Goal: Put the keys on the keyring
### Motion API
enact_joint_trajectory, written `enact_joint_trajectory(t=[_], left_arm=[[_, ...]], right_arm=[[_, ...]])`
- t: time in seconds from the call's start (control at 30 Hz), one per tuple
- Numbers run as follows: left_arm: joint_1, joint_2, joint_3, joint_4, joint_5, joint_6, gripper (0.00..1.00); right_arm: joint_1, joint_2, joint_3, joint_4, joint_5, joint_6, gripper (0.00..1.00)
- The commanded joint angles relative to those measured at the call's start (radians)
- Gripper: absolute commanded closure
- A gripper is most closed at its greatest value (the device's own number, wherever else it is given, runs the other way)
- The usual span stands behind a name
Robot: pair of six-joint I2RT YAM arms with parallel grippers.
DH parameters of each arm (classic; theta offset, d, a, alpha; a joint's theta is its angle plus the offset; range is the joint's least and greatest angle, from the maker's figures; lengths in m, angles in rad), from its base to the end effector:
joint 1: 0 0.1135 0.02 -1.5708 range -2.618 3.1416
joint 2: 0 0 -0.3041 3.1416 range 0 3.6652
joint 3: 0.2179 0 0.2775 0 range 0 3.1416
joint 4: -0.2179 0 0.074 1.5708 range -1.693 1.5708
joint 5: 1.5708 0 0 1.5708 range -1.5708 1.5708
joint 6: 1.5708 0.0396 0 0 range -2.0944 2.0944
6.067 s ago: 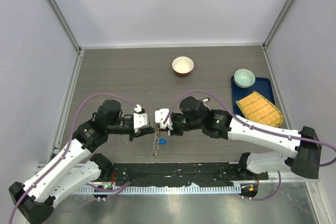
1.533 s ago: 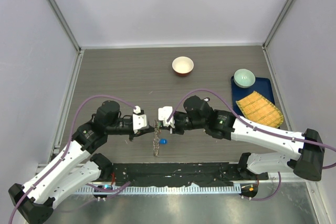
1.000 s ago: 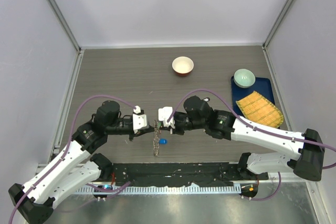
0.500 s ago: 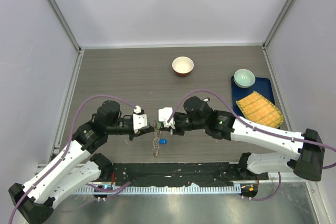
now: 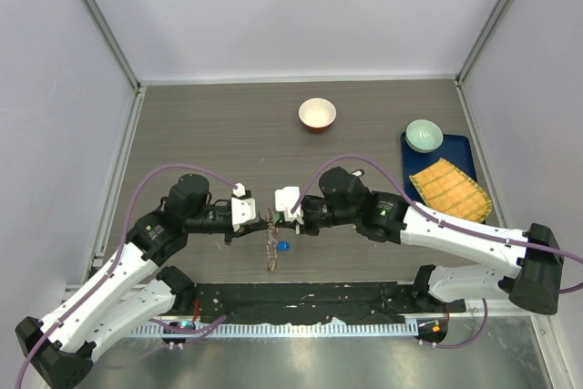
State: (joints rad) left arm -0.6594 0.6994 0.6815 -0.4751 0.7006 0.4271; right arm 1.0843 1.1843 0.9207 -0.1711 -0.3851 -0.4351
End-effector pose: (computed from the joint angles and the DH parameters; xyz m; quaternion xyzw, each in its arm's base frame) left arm 0.1038 -0.1128 0.3150 0.5675 0.5990 -0.3484 0.4446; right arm 0.1192 0.2571 0.3359 -0.6445 0.5290 0.3213 0.4490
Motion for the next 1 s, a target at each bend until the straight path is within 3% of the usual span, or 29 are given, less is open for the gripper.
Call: enact_joint_trajectory(t=[0.0, 0.97], left_arm=[[-0.002, -0.005, 0.01, 0.067, 0.027, 0.009, 1.0], [-0.002, -0.015, 0.009, 0.07, 0.022, 0.01, 1.0]], right_arm=[[-0.001, -0.023, 0.012, 0.05, -0.003, 0.013, 0.99], [-0.001, -0.025, 0.015, 0.028, 0.011, 0.013, 0.99]])
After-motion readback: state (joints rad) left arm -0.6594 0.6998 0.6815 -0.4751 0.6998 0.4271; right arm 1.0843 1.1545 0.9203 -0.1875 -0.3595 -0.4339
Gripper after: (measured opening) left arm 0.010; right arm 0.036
